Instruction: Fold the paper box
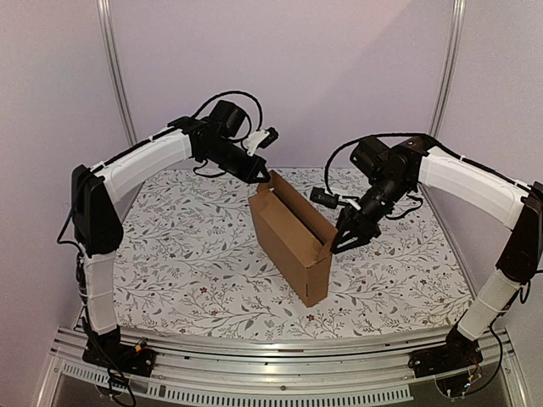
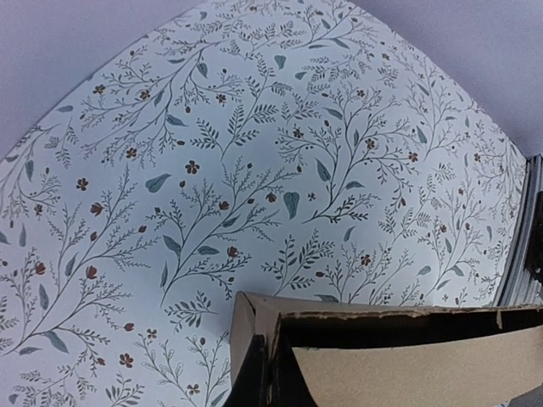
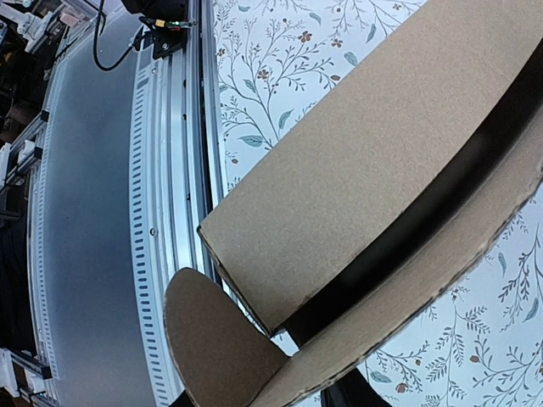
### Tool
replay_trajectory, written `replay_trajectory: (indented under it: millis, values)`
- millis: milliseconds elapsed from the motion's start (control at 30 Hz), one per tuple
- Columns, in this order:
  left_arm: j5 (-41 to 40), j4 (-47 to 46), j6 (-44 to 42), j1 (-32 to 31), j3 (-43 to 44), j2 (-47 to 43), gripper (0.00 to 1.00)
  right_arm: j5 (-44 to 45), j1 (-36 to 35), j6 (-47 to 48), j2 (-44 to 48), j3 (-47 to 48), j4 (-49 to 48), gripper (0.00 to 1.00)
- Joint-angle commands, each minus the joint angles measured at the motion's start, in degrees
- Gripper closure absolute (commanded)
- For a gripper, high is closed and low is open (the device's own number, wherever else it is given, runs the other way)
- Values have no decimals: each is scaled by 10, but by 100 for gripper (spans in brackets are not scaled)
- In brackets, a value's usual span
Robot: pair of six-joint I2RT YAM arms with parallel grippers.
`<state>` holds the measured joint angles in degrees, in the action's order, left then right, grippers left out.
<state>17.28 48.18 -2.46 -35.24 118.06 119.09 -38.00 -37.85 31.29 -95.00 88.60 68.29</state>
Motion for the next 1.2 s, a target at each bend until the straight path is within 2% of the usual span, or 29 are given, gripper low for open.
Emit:
replay_trajectory:
  millis: [0, 233, 1167]
  values:
    - [-7, 35, -11, 0, -47, -8, 100, 11, -2, -4, -8, 10, -1, 66]
    - [-15, 5, -19, 0, -95, -30, 100, 42, -4, 0, 3, 15, -1, 66]
    - [-11, -41, -3, 4, -165, -60, 100, 110, -46, 61, 11, 77, 64, 67]
